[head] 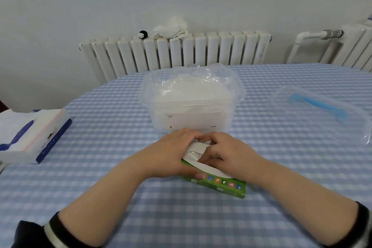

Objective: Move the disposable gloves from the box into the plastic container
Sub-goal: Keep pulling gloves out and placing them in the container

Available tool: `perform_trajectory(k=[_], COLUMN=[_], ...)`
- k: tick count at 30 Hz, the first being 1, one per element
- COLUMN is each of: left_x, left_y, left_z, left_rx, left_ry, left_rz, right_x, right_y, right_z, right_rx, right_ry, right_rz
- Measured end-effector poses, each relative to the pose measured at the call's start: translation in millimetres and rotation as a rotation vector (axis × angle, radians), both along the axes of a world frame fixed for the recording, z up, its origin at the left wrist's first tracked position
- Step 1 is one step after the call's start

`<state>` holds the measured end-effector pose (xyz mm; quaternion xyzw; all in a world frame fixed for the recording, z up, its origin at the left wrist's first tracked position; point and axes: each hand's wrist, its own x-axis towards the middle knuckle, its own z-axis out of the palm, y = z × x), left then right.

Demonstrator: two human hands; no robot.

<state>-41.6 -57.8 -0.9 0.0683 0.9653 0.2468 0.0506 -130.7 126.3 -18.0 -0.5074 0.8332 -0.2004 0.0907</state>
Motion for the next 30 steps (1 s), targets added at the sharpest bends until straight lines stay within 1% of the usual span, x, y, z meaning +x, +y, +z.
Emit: perform_trajectory(k=[5, 9, 11, 13, 15, 17, 20, 24, 25, 27, 30], left_x=[1, 1, 1, 0, -1, -2, -2, -2, -1, -1, -2], left_y=[-2, -2, -3, -3, -4, -5, -6, -5, -5, -5, -7], left_z=[-2, -3, -4, -4, -5, -7, -8, -8, -8, -8, -9], left_rx=[0.070, 0.065, 0.072, 0.082, 0.107, 0.124, 0.120, 0.111, 0.112, 0.117, 0.108], left_ry=[-0.026, -0.029, -0.038, -0.045, -0.045, -0.046, -0.044, -0.061, -0.059, -0.052, -0.054], left_rz=[0.026, 0.028, 0.029, 0.024, 0.029, 0.036, 0.031, 0.026, 0.027, 0.031, 0.038], right_x=[2, 4, 2, 1, 2, 5, 6, 4, 3, 2, 4], right_y=[0, 1, 3, 4, 2, 0, -2, 1, 1, 3, 5], right_z=[-7, -6, -4, -1, 3, 6, 1, -6, -5, -2, 4], right_rx=[-0.151, -0.203, -0.180, -0.090, 0.038, 0.088, 0.008, -0.101, -0.127, -0.210, -0.398], right_ry=[0.095, 0.080, 0.022, -0.002, 0.051, 0.099, 0.088, 0.123, 0.099, -0.023, -0.193], right_rz=[0.006, 0.046, 0.061, 0.111, 0.151, 0.125, 0.067, 0.062, 0.055, 0.014, -0.054])
